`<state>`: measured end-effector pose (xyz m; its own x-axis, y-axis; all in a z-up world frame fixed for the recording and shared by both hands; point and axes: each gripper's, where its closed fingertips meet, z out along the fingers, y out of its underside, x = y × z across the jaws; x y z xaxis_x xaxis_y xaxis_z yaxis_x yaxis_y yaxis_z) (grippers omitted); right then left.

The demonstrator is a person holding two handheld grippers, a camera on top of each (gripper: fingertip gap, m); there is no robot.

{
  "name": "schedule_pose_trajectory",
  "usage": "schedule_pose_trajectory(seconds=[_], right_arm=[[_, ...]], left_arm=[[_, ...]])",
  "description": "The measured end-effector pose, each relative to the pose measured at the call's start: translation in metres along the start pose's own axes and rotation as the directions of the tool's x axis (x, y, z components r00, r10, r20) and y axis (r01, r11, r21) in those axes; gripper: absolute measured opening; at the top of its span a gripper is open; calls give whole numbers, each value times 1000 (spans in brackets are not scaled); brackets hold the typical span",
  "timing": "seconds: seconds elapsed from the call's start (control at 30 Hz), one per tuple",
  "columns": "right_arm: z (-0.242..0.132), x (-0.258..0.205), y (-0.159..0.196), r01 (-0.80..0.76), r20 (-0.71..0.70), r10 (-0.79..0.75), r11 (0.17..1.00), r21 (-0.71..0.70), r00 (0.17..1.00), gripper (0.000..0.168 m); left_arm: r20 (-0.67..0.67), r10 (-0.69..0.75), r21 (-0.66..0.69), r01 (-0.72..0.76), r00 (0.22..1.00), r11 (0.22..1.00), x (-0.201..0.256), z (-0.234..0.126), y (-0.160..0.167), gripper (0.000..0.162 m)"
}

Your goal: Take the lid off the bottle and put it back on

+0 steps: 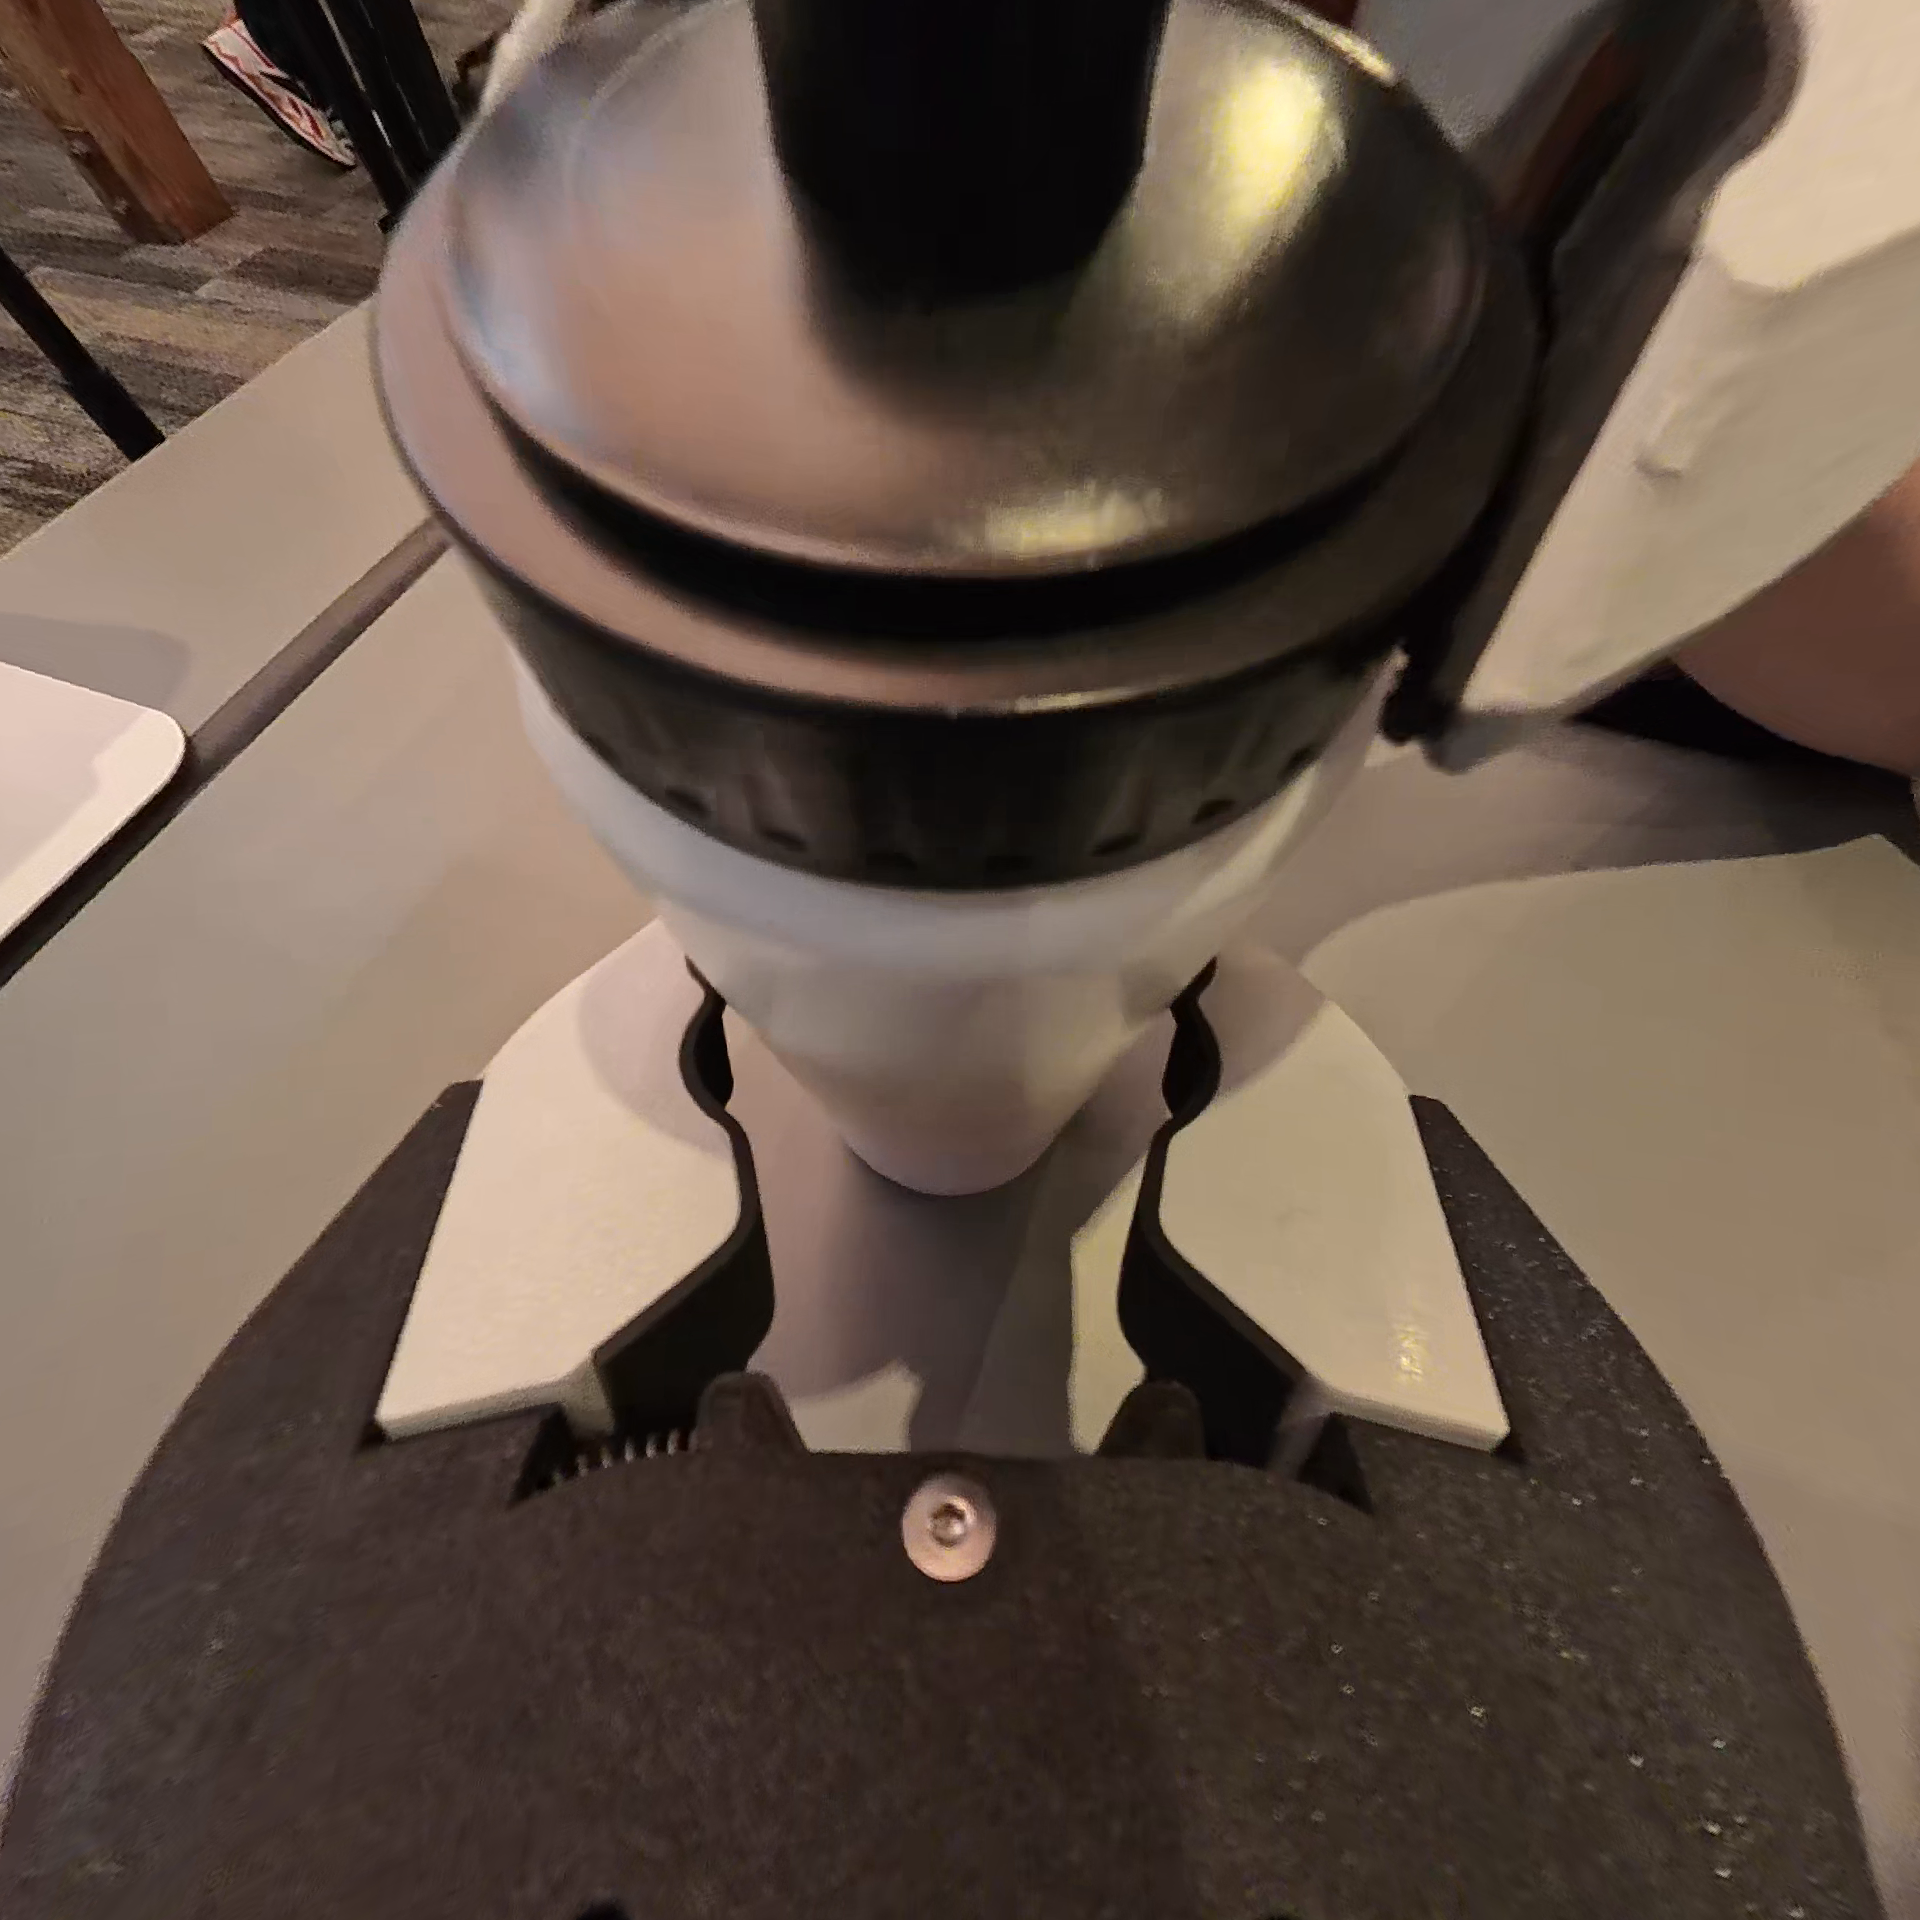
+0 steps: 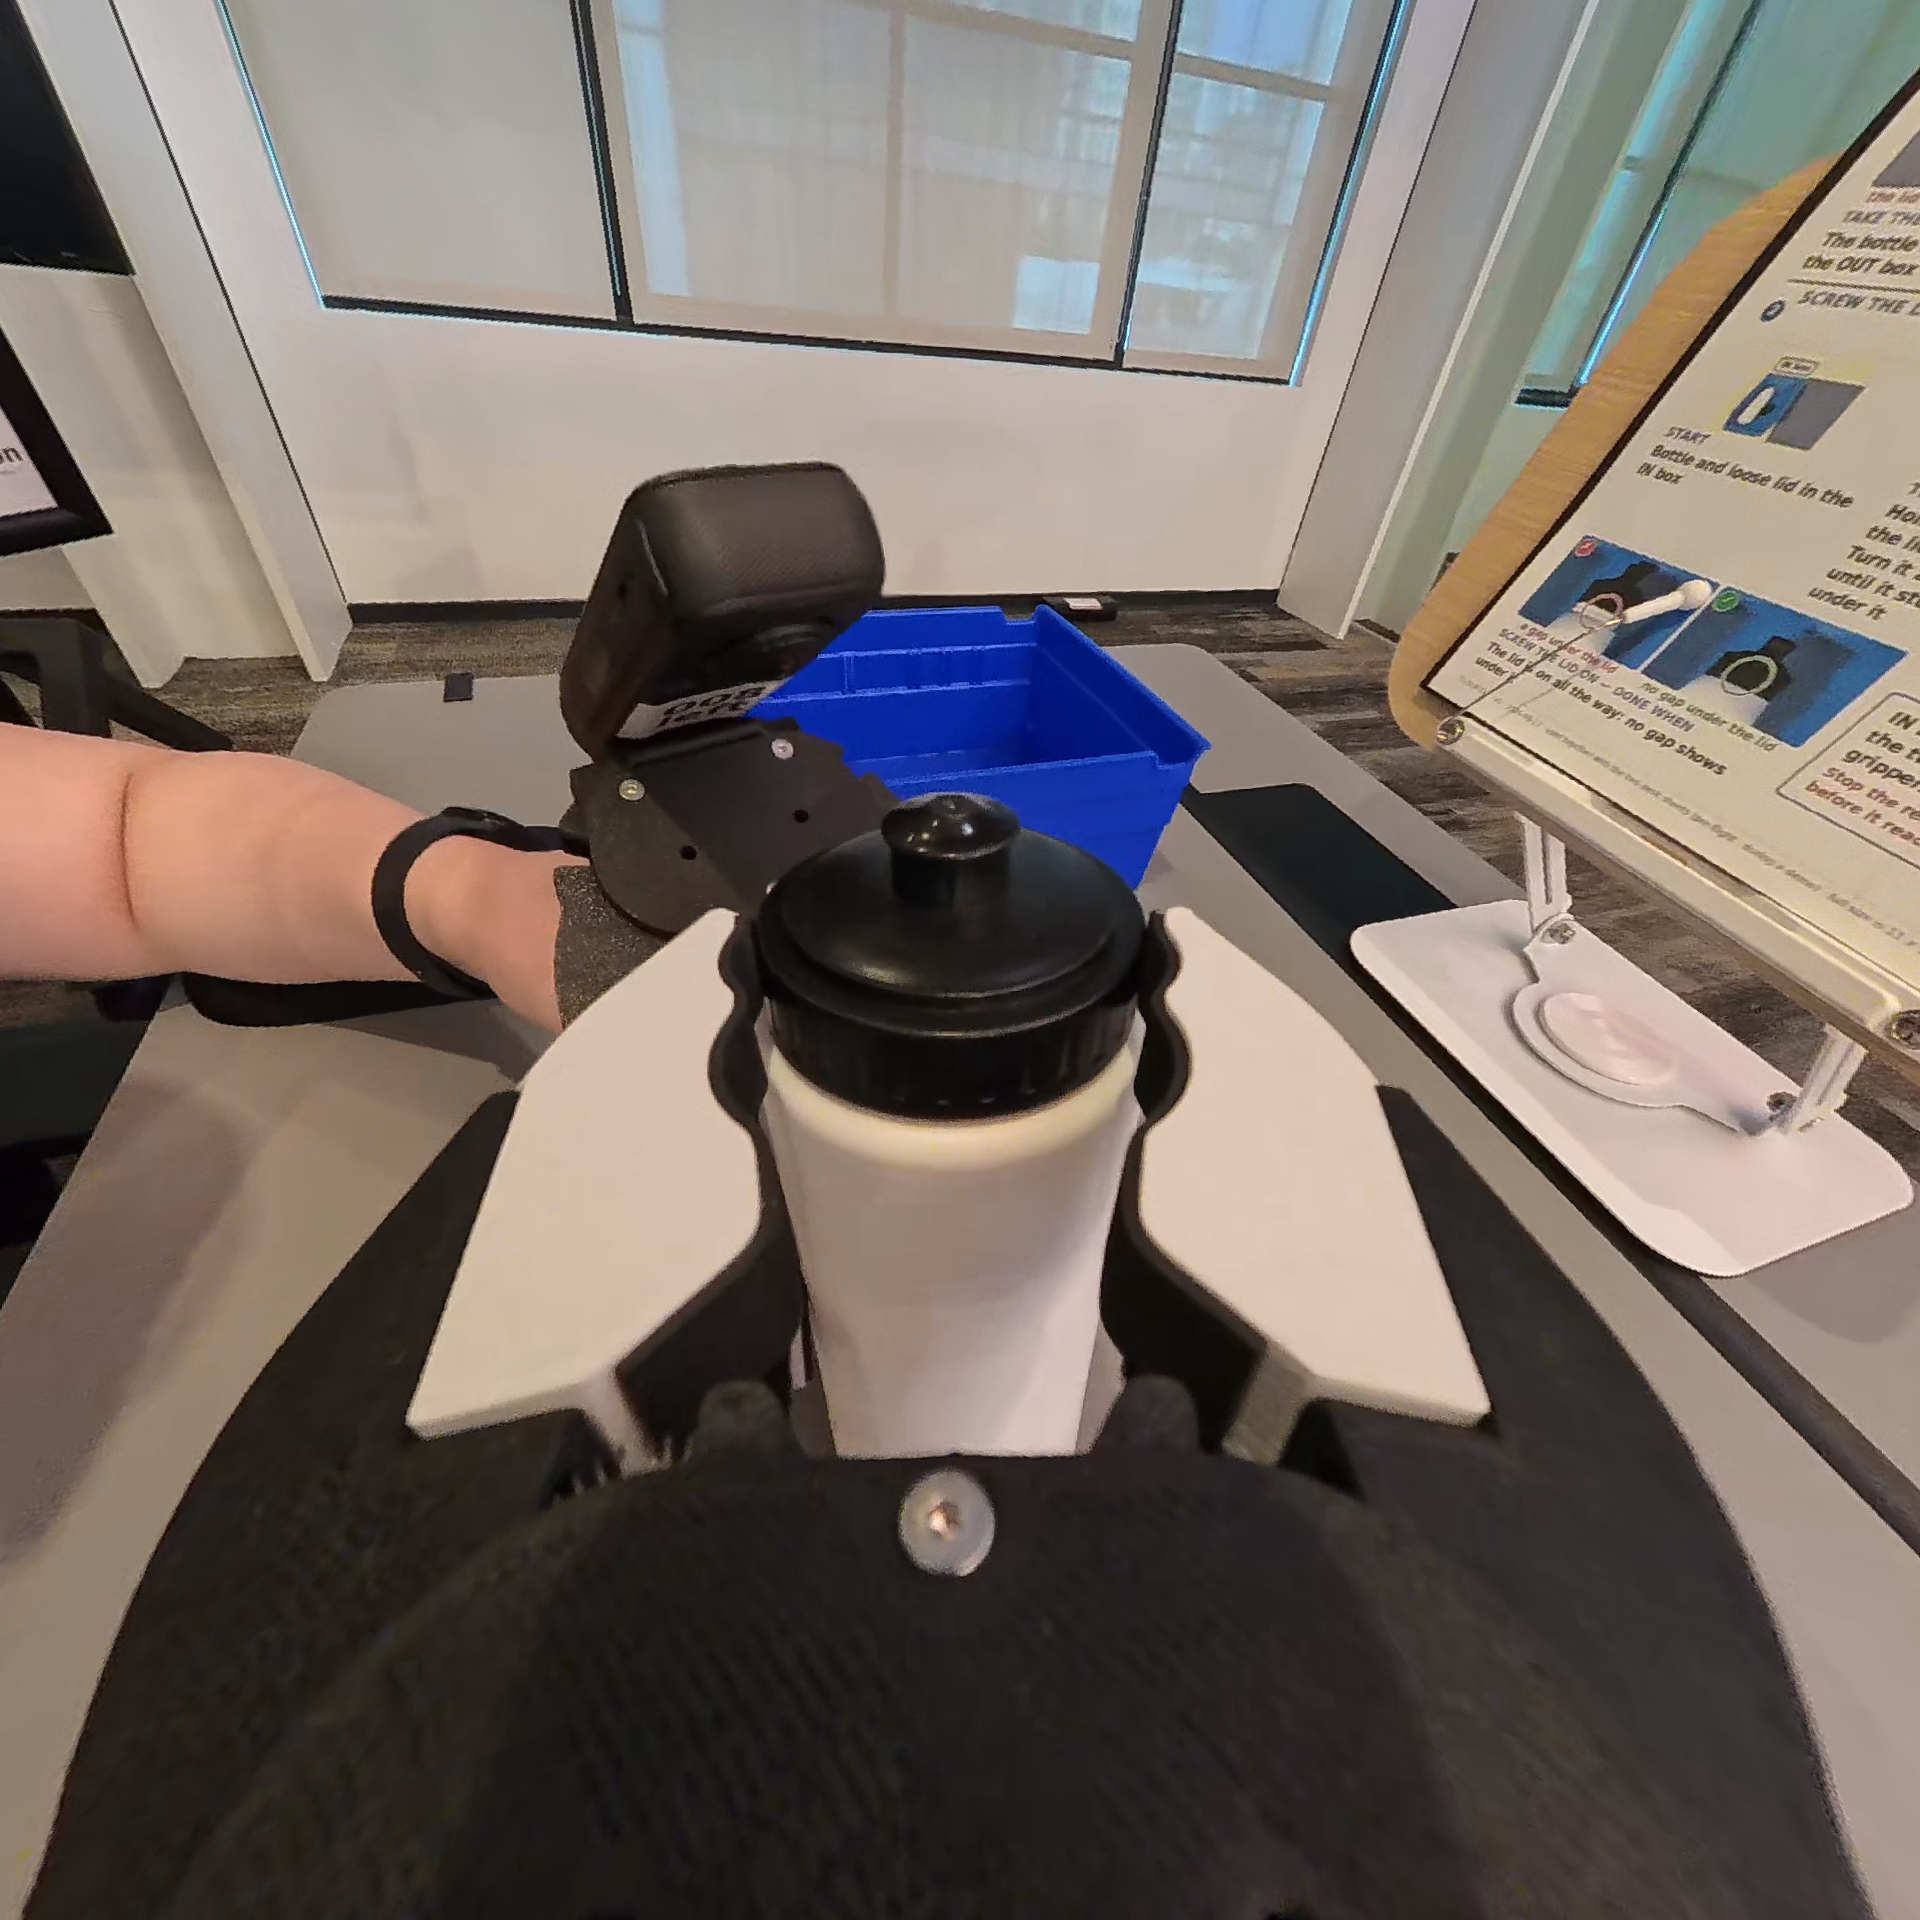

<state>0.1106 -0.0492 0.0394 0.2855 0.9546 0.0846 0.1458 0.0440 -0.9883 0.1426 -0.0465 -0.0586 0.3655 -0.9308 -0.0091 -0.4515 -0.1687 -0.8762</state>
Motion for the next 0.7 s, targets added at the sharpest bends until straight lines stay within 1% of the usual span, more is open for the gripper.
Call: schedule_pose_trajectory(seconds=[0.07,0.13,0.2,0.23,0.27,0.37,0.43,0.6,0.7], right_arm=[[-1,1,0,-17,18,16,1000,13,1000,72],[-2,0,0,-44,58,43,999,24,997,72],[-1,-3,0,-98,125,90,994,56,988,72],[-1,-5,0,-121,159,107,989,81,981,72],[-2,-5,0,-131,188,111,986,100,976,72],[-6,-5,0,-168,250,136,980,110,959,72],[-7,-4,0,-170,244,141,980,103,959,72],[-7,-2,2,-89,168,77,994,65,983,70],[-6,2,2,-86,122,77,994,70,989,69]], left_arm=[[-10,6,31,-6,1000,1000,0,1,-1,84],[-42,5,121,0,999,993,1,0,-8,85],[-94,-22,207,41,995,978,5,-1,-17,96],[-110,-29,221,53,993,974,7,0,-18,98],[-128,-30,220,58,991,974,10,1,-18,96],[-125,-24,211,50,992,976,11,4,-18,95],[-117,-26,196,49,993,979,10,5,-17,95],[-57,-50,185,60,997,981,6,5,-16,94],[-15,-66,174,67,998,982,1,4,-16,92]])
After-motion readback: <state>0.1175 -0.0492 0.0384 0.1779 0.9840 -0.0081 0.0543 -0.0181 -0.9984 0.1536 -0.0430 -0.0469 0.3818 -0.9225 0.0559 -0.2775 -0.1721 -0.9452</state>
